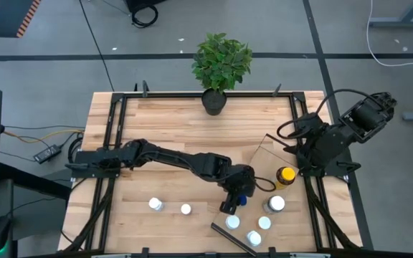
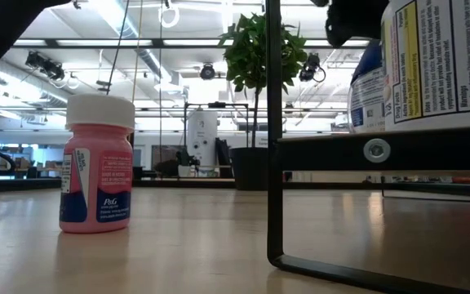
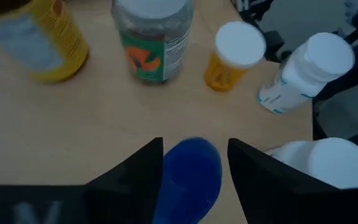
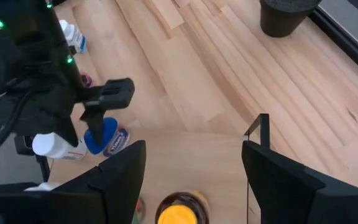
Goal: Pick and place medicine bottles onto shelf by color
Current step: Put the blue medicine bottle on the shelf
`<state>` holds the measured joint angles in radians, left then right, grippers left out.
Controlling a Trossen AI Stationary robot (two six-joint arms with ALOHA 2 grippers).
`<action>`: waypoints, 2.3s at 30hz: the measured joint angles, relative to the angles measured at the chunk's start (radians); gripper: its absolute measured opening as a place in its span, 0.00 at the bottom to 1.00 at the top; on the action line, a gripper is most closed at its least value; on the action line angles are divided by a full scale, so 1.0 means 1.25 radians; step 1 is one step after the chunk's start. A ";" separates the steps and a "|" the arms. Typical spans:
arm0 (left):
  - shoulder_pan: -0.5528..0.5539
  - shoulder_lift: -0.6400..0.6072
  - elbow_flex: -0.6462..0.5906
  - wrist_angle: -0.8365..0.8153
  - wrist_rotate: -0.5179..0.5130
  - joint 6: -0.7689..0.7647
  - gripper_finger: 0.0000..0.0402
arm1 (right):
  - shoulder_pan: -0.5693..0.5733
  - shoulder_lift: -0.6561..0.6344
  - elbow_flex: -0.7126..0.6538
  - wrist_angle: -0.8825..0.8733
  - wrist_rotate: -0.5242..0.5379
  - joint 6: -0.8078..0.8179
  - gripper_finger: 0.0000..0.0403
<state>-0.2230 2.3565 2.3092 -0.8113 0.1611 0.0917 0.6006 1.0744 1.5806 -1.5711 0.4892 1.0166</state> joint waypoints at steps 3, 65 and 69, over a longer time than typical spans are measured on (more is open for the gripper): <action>0.011 -0.021 -0.002 -0.032 -0.015 -0.029 0.46 | 0.000 0.000 0.000 0.000 -0.001 -0.013 0.68; 0.020 -0.055 -0.121 -0.171 -0.017 -0.306 0.04 | 0.000 -0.007 0.000 0.000 -0.015 -0.153 0.68; 0.011 -0.055 -0.121 -0.134 0.079 -0.297 0.01 | 0.000 -0.007 0.000 0.000 -0.015 -0.153 0.68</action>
<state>-0.2091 2.2879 2.1578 -0.9792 0.2601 -0.2794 0.6006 1.0653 1.5806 -1.5711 0.4698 0.8253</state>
